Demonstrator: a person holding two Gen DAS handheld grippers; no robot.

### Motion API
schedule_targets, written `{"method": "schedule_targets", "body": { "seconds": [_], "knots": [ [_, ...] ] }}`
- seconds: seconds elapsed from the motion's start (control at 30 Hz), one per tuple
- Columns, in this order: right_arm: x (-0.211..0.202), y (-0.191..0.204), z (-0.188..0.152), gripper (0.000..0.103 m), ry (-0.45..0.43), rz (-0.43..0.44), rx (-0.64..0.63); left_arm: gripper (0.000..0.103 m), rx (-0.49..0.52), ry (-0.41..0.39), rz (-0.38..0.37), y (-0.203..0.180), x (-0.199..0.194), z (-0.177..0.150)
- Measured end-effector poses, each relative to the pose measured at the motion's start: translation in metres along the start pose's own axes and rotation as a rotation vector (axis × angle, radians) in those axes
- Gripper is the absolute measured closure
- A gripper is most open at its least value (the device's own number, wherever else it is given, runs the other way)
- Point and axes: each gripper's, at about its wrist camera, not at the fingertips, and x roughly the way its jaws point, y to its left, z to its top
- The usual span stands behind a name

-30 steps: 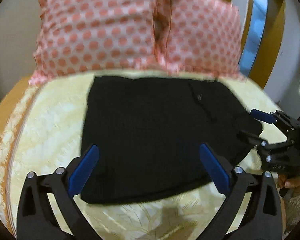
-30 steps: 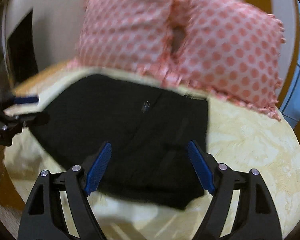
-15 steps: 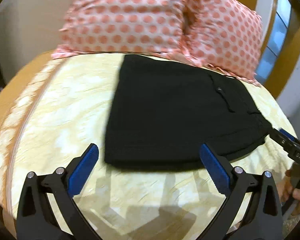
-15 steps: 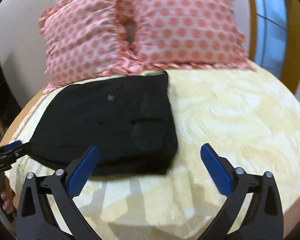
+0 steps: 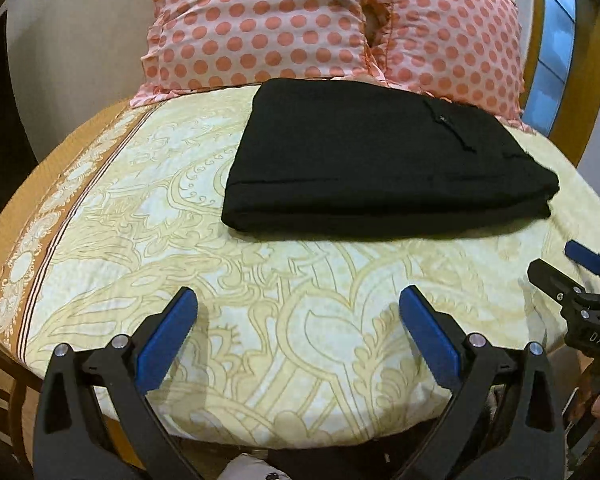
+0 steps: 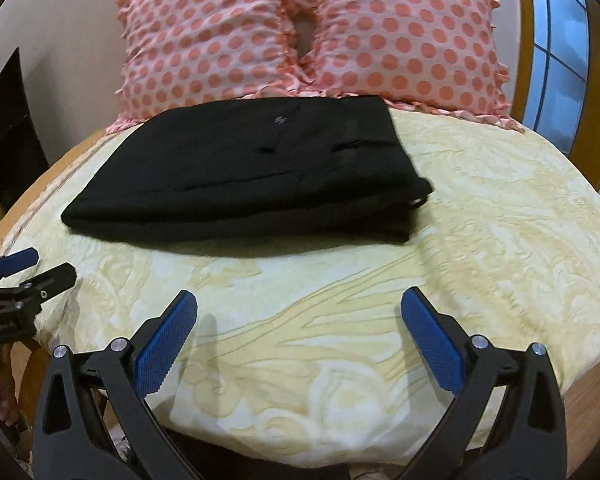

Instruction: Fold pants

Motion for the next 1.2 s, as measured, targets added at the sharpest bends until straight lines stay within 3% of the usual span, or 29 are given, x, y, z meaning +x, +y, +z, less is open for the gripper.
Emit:
{"method": "schedule_targets", "body": {
  "seconds": [0.27, 0.7, 1.2],
  "knots": [
    [-0.001, 0.01, -0.004, 0.001, -0.012, -0.003, -0.001, 0.002, 0.005, -0.022, 0.019, -0.003, -0.001, -0.009],
    [-0.002, 0.016, -0.01, 0.001, -0.069, -0.076, 0.015, 0.002, 0.011, -0.093, 0.014, -0.003, -0.004, -0.018],
    [-0.003, 0.018, -0.013, 0.001, -0.095, -0.104, 0.031, 0.002, 0.01, -0.098, 0.015, -0.004, -0.004, -0.018]
  ]
}}
